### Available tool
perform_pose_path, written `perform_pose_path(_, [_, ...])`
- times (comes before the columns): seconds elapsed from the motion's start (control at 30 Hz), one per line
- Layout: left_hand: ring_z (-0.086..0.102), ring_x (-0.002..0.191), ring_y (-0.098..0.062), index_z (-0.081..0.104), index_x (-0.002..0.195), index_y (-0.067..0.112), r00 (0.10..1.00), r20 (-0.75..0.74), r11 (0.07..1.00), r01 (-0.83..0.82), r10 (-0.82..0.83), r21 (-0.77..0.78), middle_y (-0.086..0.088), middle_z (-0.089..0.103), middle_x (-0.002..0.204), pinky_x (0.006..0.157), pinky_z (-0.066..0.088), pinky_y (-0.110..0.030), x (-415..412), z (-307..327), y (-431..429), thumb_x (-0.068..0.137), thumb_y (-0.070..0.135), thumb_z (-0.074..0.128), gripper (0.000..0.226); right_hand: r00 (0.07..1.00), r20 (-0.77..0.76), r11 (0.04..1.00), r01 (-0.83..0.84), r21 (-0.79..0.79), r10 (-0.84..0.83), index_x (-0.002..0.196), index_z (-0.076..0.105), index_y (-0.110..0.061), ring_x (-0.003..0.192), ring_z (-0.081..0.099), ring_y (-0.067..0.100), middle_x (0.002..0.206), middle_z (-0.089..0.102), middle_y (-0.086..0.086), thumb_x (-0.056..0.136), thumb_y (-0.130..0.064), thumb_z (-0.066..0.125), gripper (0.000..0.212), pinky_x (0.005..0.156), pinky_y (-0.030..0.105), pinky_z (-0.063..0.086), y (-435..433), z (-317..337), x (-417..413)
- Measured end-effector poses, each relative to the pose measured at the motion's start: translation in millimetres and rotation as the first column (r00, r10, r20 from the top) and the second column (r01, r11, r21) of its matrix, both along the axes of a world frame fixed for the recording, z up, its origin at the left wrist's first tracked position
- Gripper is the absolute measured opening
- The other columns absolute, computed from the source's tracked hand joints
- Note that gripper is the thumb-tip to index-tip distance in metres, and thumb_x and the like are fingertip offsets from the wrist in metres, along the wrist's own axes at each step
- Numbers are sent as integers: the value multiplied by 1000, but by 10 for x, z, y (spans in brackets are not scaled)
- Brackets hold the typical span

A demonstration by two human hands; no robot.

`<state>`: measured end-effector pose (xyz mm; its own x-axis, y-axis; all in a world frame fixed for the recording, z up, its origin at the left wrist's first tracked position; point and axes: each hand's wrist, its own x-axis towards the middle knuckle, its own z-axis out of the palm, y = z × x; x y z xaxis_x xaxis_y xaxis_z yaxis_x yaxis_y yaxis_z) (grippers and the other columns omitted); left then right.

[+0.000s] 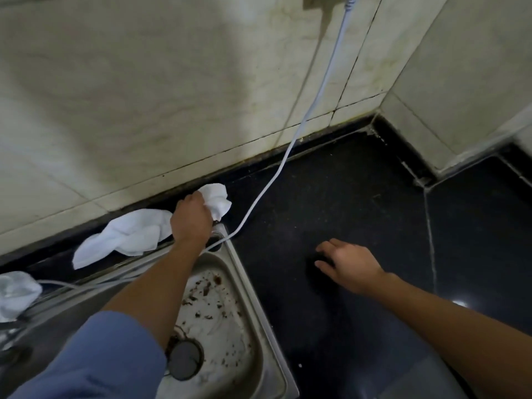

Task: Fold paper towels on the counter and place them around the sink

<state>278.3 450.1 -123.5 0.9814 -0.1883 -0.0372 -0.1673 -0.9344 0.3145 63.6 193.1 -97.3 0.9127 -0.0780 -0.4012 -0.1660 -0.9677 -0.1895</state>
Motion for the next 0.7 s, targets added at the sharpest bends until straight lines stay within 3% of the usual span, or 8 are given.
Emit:
perform_pose_path(0.1, [56, 87, -38, 56, 93, -1, 994, 80, 986, 85, -74, -145, -21, 59, 95, 65, 38, -40, -168, 271, -74, 87, 7, 50, 11, 999, 8, 999, 38, 22, -38, 131, 46, -25, 105, 59, 20, 126, 54, -3, 97, -50, 42, 43, 83, 33, 48, -107, 59, -30])
perform_pose_path(0.2, [56, 81, -36, 56, 89, 3, 975, 141, 963, 198, -174, -185, -18, 58, 91, 64, 43, -42, -427, 524, -266, 84, 8, 53, 8, 997, 28, 996, 76, 47, -78, 130, 47, -25, 103, 60, 20, 122, 56, -3, 96, -50, 43, 42, 82, 33, 49, -231, 106, -112])
perform_pose_path(0.37, [57, 83, -29, 58, 88, 9, 929, 177, 905, 361, -326, -227, -10, 59, 91, 66, 45, -39, -1052, 665, -774, 80, 27, 36, 29, 994, 19, 991, 108, 73, -110, 129, 47, -26, 102, 60, 19, 121, 56, -3, 95, -50, 43, 42, 83, 35, 51, -493, 108, -363])
perform_pose_path(0.57, [60, 84, -29, 62, 89, 11, 897, -28, 893, 435, -441, -118, -9, 62, 90, 66, 46, -36, -1944, 231, -1346, 78, 14, 54, 14, 991, -12, 988, 131, 81, -130, 125, 50, -27, 102, 60, 18, 117, 59, -4, 94, -49, 47, 39, 84, 33, 49, -911, -69, -746])
perform_pose_path(0.7, [61, 90, -24, 66, 94, 11, 835, -188, 854, 489, -518, -180, -6, 64, 96, 80, 48, -35, -2367, -112, -1416, 83, 14, 49, 20, 995, -67, 992, 82, 93, -76, 128, 49, -27, 105, 59, 17, 122, 57, -4, 95, -48, 46, 40, 87, 32, 49, -1190, -236, -902])
